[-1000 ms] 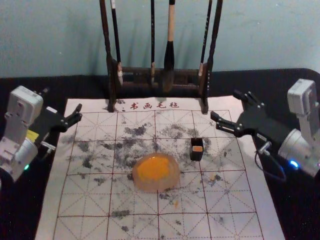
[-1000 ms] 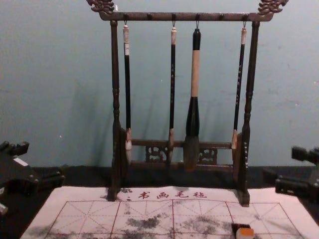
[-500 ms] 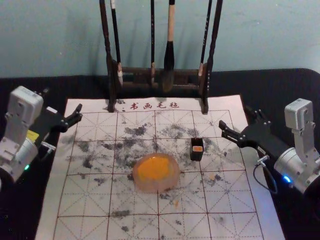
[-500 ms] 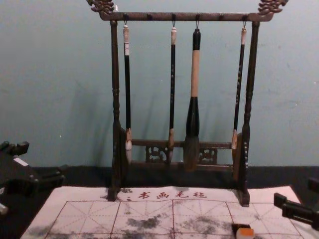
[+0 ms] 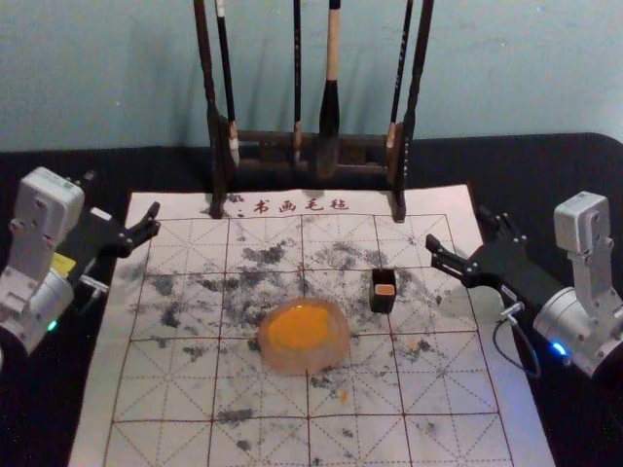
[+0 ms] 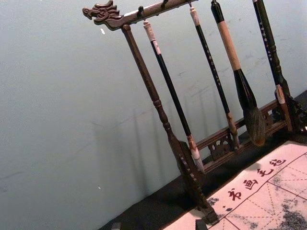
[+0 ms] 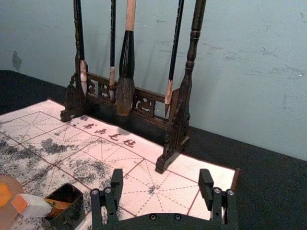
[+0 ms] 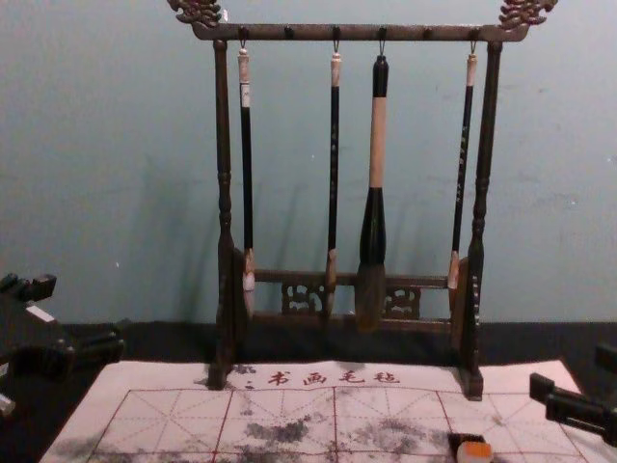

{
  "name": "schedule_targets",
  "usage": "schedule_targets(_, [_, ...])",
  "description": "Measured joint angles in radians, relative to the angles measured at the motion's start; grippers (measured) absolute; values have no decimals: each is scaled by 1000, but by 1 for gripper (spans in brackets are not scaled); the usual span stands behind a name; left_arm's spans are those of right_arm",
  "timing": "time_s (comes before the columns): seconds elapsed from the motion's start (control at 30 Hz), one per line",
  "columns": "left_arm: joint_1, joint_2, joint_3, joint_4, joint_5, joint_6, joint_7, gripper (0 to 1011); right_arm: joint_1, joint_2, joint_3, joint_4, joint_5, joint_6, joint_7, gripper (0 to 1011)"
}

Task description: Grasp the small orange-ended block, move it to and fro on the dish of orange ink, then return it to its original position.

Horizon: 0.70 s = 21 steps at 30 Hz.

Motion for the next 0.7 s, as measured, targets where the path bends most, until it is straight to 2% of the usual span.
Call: schedule_targets(0.7, [0,0,0,0,0,0,0,1001,-1,2,-1,-3,1,0,0,1003])
